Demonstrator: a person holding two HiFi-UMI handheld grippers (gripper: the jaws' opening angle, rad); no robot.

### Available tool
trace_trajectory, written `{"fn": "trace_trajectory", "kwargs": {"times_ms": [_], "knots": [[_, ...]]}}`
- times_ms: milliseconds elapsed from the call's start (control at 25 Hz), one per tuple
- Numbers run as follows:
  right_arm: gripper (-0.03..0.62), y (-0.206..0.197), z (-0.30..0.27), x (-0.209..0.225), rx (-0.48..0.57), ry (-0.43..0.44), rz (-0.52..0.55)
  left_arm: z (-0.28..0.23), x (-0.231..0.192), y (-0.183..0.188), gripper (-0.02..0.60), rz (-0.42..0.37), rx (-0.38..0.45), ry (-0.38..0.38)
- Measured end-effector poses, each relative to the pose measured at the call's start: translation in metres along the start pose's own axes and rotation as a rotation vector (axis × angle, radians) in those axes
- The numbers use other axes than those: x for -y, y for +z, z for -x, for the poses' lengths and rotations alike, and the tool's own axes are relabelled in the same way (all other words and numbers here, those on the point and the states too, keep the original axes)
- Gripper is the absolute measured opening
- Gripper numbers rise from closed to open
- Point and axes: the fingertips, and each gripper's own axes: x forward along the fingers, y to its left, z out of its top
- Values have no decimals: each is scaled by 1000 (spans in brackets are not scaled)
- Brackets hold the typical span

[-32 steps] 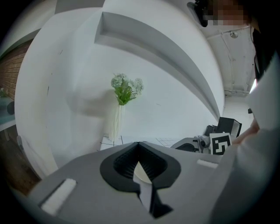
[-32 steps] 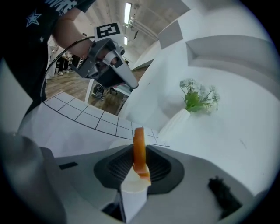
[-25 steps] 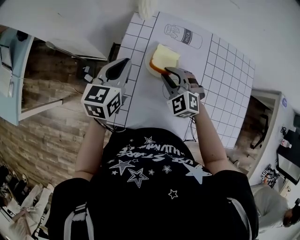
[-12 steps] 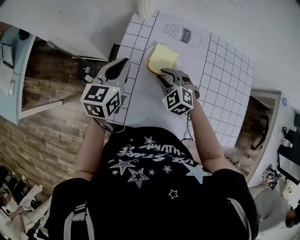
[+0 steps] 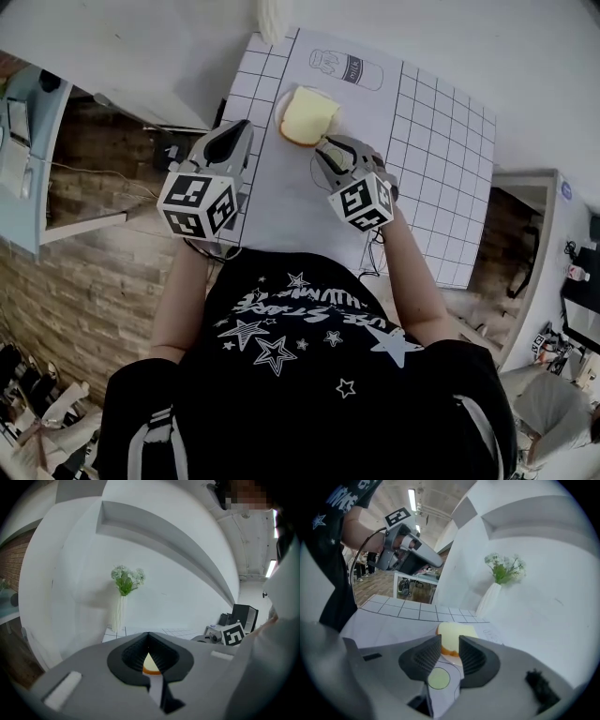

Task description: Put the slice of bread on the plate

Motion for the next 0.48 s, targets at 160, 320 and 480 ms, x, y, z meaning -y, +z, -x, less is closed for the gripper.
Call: {"fn": "trace_trajectory", "kwargs": {"times_ms": [160, 320, 480], "knots": [[123, 5, 35, 14, 41, -58, -25, 3, 25, 7, 9, -25, 21, -10], [120, 17, 75, 26, 120, -113, -44, 6, 54, 11, 9, -52, 42, -29], [88, 15, 116, 24, 172, -114, -64, 8, 88, 11, 9, -69, 44, -42]]}}
